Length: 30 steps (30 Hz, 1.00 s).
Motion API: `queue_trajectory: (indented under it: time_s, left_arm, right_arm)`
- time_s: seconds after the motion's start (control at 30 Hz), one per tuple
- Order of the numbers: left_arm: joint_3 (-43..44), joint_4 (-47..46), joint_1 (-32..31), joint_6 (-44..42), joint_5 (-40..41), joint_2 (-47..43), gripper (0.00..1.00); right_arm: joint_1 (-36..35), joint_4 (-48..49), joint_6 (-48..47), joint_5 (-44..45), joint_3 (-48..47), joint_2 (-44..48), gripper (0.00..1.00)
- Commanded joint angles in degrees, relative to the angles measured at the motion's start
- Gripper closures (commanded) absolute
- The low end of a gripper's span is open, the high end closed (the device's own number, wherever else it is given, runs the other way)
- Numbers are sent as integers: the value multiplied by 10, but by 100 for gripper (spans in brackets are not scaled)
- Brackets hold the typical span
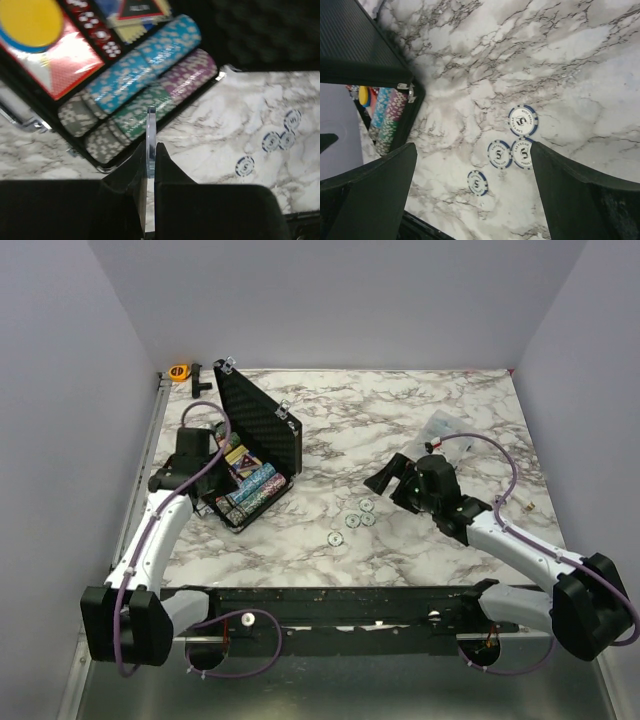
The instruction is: Pack up texas hold em set
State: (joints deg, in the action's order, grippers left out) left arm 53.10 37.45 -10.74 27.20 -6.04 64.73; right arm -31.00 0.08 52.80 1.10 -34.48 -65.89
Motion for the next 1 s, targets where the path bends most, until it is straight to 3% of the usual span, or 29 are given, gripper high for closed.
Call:
queue_trajectory:
  time_s: [0.0,0.4,0.97]
  left_arm:
    - [-23,-3,134,45,-86,-6,100]
    - [-35,-105,284,109,-274,159,100]
    - [-61,-167,336,156,-320,228,91]
  right_arm:
    - [2,-44,-72,29,-21,10,2]
    - [4,-35,-60,0,2,14,3]
    - [4,-26,-50,-7,2,2,3]
